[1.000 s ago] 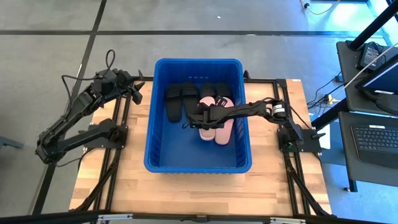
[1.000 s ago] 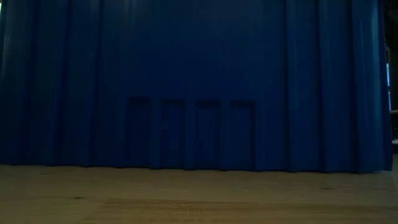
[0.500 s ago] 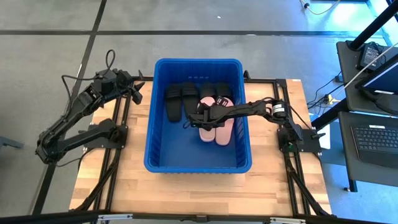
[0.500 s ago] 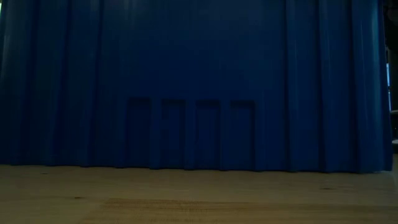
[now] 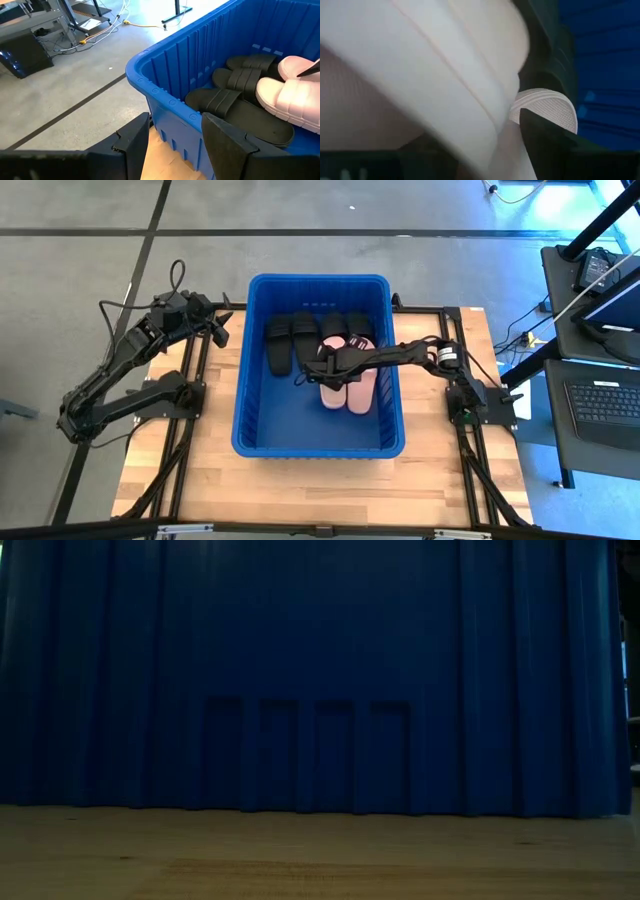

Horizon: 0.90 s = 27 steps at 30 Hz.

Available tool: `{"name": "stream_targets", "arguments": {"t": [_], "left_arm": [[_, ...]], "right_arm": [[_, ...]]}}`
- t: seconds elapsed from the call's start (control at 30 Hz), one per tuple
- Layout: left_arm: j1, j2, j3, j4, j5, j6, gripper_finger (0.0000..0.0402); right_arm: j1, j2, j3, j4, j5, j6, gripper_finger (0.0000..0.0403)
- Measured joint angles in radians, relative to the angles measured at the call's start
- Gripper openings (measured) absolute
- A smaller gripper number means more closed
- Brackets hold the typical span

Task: Pick and place slides into bin
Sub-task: Put the pink slipper into the blue bin

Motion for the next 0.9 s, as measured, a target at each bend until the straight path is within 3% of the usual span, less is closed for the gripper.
{"name": "stream_targets", "arguments": {"t": [0.47, 0.9], "left_arm": [[0.0, 0.0, 0.0, 0.0, 0.0, 0.0, 0.0176], [0.0, 0.0, 0.0, -0.025, 0.0, -0.002, 0.0176]], "right_arm": [[0.002, 0.0, 0.176, -0.234, -0.007, 0.0, 0.0194], [0.001, 0.0, 0.17, -0.208, -0.051, 0.027, 0.0194]]}}
